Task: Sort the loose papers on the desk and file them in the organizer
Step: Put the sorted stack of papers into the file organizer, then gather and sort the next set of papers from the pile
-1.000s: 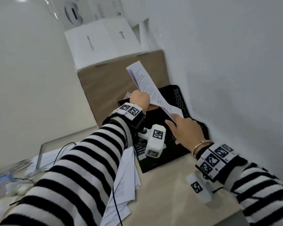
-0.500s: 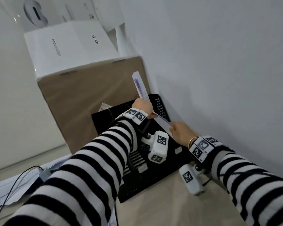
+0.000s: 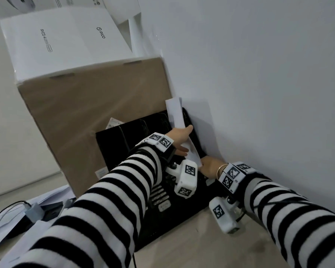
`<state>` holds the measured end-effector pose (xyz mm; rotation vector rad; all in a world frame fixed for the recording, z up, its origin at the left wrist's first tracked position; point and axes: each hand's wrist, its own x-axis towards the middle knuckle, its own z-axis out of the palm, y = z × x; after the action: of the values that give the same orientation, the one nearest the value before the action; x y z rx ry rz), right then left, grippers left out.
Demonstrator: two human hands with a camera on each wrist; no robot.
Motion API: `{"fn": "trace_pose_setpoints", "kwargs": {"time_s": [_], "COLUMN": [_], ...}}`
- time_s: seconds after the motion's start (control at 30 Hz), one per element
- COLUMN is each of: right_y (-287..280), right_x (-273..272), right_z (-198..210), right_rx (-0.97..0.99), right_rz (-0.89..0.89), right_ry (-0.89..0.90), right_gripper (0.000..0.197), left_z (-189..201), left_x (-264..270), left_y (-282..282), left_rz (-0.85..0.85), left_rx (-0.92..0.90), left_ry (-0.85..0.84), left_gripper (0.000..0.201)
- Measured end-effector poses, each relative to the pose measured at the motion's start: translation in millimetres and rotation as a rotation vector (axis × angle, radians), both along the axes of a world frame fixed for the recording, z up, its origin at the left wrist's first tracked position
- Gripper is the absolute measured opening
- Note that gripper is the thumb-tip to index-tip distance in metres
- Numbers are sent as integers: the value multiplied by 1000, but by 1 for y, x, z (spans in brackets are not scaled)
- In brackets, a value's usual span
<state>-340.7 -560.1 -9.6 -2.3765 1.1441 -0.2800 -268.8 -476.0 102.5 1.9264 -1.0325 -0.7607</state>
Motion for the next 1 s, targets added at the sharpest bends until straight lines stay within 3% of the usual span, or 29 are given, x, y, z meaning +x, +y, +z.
{"fn": "trace_pose_setpoints", "kwargs": {"time_s": [0.13,0.27,0.4,0.5,0.63,0.73,0.83,1.0], "right_y": [11,33,68,111,189,239,273,301], "right_x": [-4,-23,-48,-50,-22,15,52,98], "right_z": [2,22,56,77,74,48,18,-20], "right_rx": [-61,-128,-237,-314,80,386,575,749], "right_rz": [-98,-151,-240,-221,43,193,184,109], "right_ry": [-31,-102,-197,-480,-750,-641,-512,-531], "right_gripper": [37,39,33,23,17,13,22,32], "left_z": [-6,-4,2,-3,-33,-73,-115,-150], "left_x": [8,23,50,83,121,145,165,175], "left_y": [23,65,123,177,271,340,393,442], "left_rz": [-69,-21,123,322,602,781,911,949], "left_rx": [38,-7,-240,-443,-550,-493,-349,-155], "left_ry": [-4,-5,-45,-65,3,52,74,49], "left_gripper": [65,73,40,20,29,15,11,13]}}
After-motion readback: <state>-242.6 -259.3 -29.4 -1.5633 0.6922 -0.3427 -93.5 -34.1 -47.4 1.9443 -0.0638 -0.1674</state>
